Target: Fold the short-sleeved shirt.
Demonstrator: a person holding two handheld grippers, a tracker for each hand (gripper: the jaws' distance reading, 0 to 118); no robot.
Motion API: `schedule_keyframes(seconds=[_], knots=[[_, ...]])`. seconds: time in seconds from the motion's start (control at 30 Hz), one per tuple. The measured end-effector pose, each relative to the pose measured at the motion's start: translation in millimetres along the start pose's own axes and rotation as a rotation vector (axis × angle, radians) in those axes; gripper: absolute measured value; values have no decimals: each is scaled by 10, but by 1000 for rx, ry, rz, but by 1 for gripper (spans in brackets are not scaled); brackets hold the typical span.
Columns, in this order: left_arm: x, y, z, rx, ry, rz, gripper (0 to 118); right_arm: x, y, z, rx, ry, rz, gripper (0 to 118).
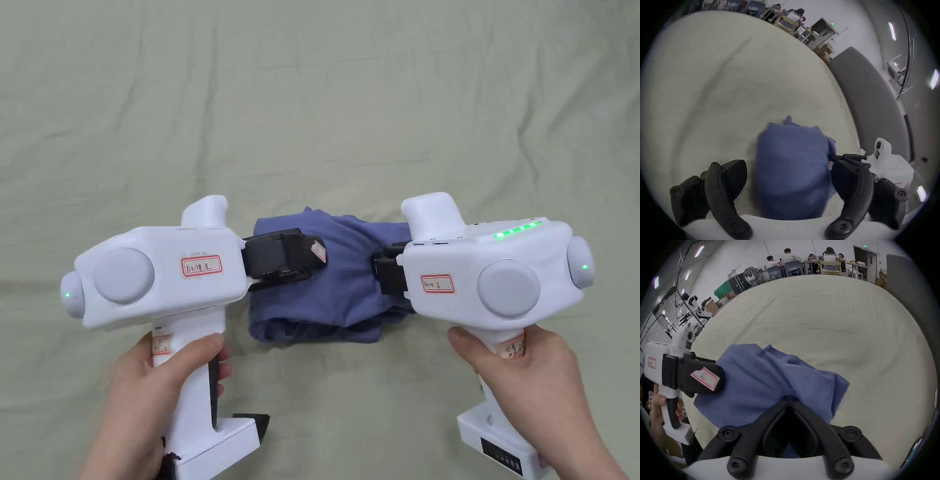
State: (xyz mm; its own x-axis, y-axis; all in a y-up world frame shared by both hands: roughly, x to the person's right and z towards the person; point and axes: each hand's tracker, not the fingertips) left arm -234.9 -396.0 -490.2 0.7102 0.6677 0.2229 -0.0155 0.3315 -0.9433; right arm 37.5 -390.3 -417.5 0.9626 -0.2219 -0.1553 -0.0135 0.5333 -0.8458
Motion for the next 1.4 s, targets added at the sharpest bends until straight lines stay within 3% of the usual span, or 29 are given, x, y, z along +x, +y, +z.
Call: schedule_keyframes(seconds=[0.03, 0.1, 0.33, 0.43, 0.73, 1.0, 1.03, 1.1, 1.13, 1.23, 1.33, 1.4], knots=[[-47, 13, -40, -33, -71, 56, 66, -4, -9, 1, 1, 0, 2, 3], [-54, 21, -2, -1, 12, 38, 61, -15, -12, 21, 5, 1, 14, 3], [-25, 82, 288, -32, 5, -11, 60, -296, 45, 186, 41, -20, 49, 3], [-95, 144, 649, -14, 77, -68, 60, -486, 129, 322, 78, 14, 48, 3], [-1088, 389, 2065, 19, 387, -48, 60, -1400, 374, 279, 116, 117, 150, 3], [-1892, 465, 2587, 9, 458, 39, 60, -2008, 482, -39, 75, 161, 219, 3], [-1985, 452, 2606, 17, 415, 75, 63, -2050, 485, -70, 70, 161, 226, 3], [-2110, 391, 2635, 49, 397, 95, 95, -2113, 490, -126, 61, 165, 235, 3], [-2093, 328, 2641, 85, 473, 69, 108, -2139, 492, -149, 56, 169, 239, 3], [-2115, 179, 2835, 188, 662, -44, 108, -2185, 496, -180, 45, 182, 239, 3], [-1995, -17, 3143, 308, 675, 38, 108, -2196, 491, -100, 55, 184, 243, 3], [-1764, -190, 3353, 427, 658, -48, 106, -2161, 494, -10, 72, 187, 237, 3]])
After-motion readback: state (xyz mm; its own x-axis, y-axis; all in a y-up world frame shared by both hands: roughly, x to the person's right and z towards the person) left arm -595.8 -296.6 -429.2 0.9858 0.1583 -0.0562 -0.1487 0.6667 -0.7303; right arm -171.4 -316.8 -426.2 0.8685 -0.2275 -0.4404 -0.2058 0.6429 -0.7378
